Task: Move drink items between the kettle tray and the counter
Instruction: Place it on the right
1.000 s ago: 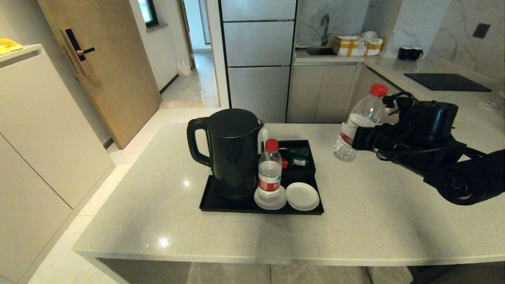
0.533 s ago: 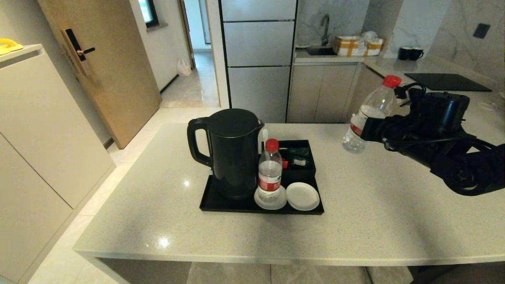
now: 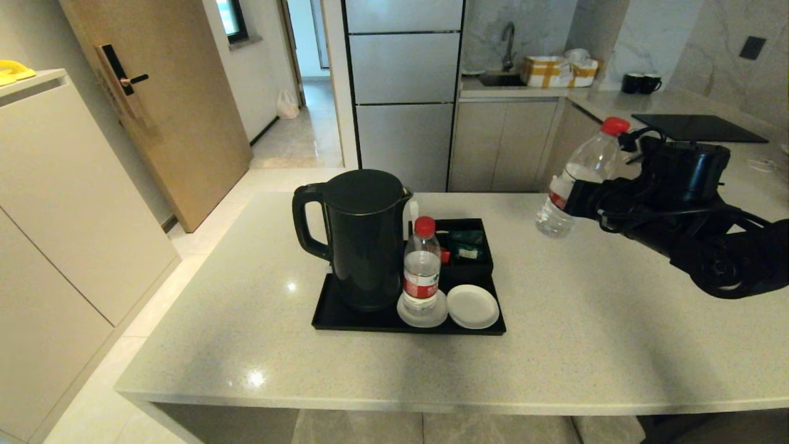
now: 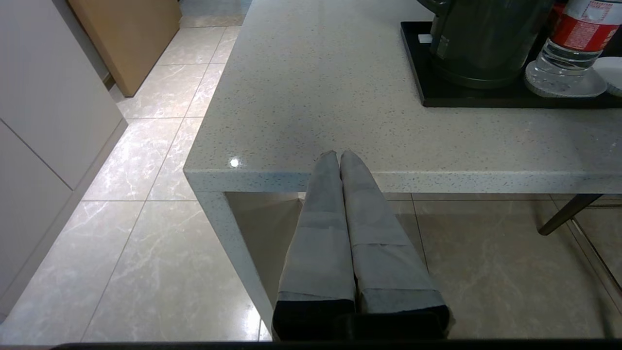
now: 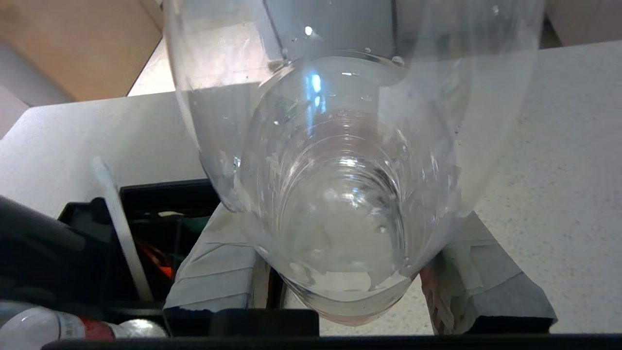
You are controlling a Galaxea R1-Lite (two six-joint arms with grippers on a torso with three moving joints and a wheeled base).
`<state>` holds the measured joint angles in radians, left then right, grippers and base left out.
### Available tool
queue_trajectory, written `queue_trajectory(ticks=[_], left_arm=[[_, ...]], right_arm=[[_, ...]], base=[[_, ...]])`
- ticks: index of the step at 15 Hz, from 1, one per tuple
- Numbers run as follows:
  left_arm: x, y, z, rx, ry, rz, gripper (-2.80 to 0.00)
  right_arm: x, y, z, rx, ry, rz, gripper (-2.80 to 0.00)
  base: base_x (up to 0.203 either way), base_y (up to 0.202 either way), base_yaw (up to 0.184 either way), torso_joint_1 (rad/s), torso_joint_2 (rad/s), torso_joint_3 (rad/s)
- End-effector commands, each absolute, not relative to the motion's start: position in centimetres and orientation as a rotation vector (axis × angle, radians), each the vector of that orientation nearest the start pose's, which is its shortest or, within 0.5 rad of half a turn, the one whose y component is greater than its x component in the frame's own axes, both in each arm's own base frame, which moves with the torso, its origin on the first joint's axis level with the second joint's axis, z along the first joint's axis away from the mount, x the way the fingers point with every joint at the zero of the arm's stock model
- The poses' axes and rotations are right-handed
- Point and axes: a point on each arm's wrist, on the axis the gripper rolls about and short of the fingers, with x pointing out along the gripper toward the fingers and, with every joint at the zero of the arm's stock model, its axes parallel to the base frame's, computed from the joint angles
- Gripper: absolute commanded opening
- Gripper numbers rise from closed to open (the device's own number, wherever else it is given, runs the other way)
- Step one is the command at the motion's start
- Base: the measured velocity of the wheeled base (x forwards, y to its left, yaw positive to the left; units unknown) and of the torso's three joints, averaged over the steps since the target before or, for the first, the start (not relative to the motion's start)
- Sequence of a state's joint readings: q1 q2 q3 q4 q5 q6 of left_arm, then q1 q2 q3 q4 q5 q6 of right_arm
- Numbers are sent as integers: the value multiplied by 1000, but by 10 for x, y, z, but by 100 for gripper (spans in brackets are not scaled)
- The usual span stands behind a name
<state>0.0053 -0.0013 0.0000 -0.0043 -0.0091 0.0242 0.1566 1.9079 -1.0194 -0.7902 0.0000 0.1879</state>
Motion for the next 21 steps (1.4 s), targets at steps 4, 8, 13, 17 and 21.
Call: queue_trajectory(ticks=[4,8,13,17,21], left_arm=[[-23,0,76,25,-5,-3,-280],[-23,0,76,25,-5,-3,-280],[-23,0,75,25,2,-2,-280],[-23,0,75,23,0,-2,-280],[-23,0,75,35,0,-2,-280]], right_arm=[[370,40,189,184,89,104,-280],[370,38,190,185,89,99,-280],[367,36,194,185,83,94,-280],[367,36,192,185,88,95,-280],[370,37,185,184,106,95,-280]], base=[[0,0,0,0,0,0],[0,0,0,0,0,0],[0,0,0,0,0,0],[0,0,0,0,0,0],[0,0,0,0,0,0]])
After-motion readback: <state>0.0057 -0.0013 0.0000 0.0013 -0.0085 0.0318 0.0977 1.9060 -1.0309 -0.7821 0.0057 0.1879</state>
